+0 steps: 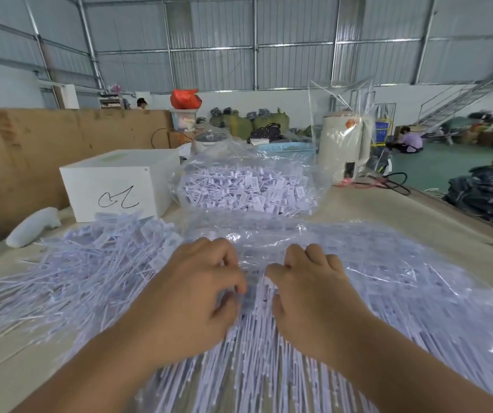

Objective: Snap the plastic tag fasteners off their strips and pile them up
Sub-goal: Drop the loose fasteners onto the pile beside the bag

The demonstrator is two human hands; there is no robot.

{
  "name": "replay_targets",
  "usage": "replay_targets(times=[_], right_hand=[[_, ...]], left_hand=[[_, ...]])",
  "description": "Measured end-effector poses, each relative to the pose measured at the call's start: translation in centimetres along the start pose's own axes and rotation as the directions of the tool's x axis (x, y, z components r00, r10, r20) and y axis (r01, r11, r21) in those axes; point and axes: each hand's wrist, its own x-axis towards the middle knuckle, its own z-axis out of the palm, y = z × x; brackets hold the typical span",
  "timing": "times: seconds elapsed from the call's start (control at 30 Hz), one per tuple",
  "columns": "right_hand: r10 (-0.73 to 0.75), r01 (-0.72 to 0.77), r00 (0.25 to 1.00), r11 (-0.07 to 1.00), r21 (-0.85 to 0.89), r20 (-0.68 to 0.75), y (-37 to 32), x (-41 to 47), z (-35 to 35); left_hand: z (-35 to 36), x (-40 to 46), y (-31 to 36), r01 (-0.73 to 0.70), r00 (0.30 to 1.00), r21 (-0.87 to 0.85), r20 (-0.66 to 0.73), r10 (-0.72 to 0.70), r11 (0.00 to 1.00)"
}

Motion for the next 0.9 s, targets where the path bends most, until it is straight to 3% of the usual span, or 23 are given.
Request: replay_targets(times=[0.17,0.27,0.33,0.4,0.47,0.57,0.7,0.9], right_hand=[[0.007,0.014,0.993,0.984,0.176,-0.119,0.6,0.2,-0.8],[-0.014,0.089,0.971,0.947,0.308,-0.238,1.0,-0.1,-1.5],[-0.002,0.132,0.958,0.893,0.431,-0.288,1.1,-0.5,-2.3],[0.003,0.174,0.94,0.855,0.489,-0.341,1.4,-0.8,-3.0],[-0.015,0.223,0.924,0.833,0.507,-0.382,1.7,-0.9,-3.3],[-0.059,0.28,0.918,0.797,0.535,-0.392,1.9,-1.1,-3.6],[-0.094,0.327,0.92,0.72,0.612,-0.381,1.7,-1.4,-4.0],[-0.113,0.318,0.939,0.644,0.696,-0.324,1.6,-1.7,-4.2]], left_hand=[[0.8,0.0,-1.3,0.124,0.991,0.049,-0.065,-0.121,0.991],[0.9,0.0,-1.6,0.25,0.963,-0.236,-0.04,-0.266,0.939],[1.1,-0.1,-1.9,0.325,0.935,-0.418,0.008,-0.354,0.848],[1.0,-0.1,-2.0,0.398,0.894,-0.63,0.104,-0.436,0.667],[0.8,-0.1,-1.8,0.452,0.861,-0.702,0.181,-0.476,0.55],[0.8,0.0,-1.8,0.454,0.879,-0.536,0.141,-0.455,0.712],[0.6,0.0,-1.7,0.421,0.907,-0.335,0.134,-0.399,0.843],[1.3,-0.2,-1.3,0.316,0.948,-0.102,0.011,-0.317,0.943]])
